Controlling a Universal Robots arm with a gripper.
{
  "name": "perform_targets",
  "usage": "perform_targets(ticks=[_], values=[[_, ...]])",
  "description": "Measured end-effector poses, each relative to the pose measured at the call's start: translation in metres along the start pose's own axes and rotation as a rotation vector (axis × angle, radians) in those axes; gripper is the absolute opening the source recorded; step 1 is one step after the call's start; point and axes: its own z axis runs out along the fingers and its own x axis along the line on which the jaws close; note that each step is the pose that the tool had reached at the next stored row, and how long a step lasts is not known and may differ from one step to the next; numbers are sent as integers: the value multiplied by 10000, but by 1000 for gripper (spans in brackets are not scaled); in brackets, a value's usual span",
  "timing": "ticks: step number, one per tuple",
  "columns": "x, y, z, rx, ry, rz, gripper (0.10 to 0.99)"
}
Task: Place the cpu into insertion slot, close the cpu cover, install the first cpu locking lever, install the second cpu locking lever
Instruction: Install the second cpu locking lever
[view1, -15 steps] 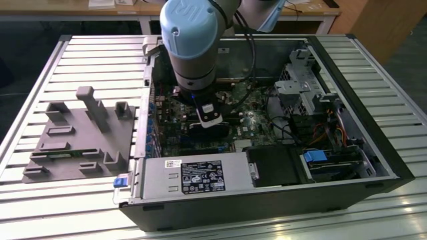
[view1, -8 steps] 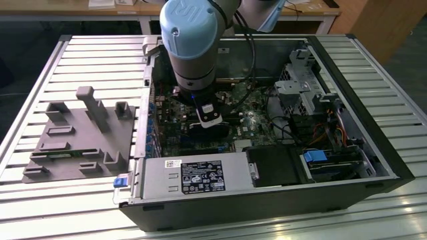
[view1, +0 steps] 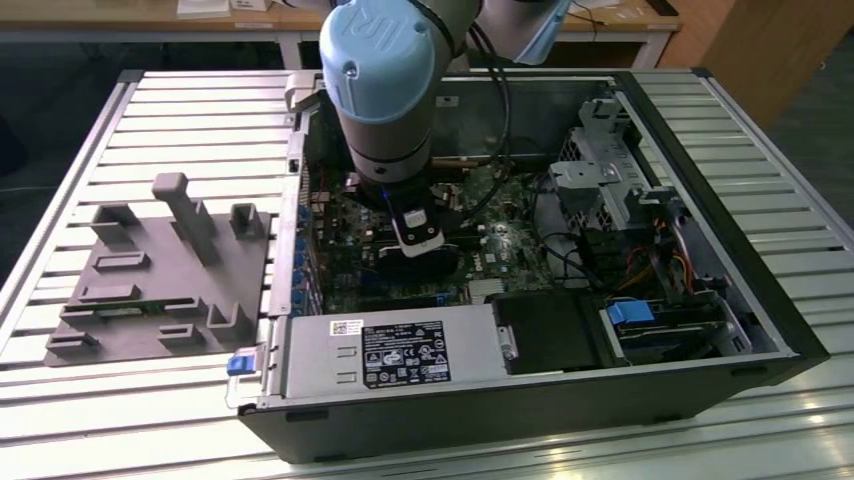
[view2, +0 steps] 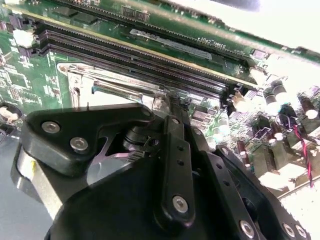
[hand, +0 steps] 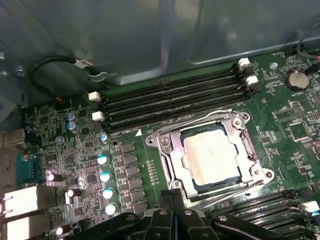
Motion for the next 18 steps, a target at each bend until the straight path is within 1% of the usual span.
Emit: perform_targets(ticks=[5,8,11,18], values=[[1,1,-14,-16,17,7,102],[1,16,-53,-17,18,7,102],[1,40,-122,-17,17,9,102],[1,119,-342,-19,13,20,102]])
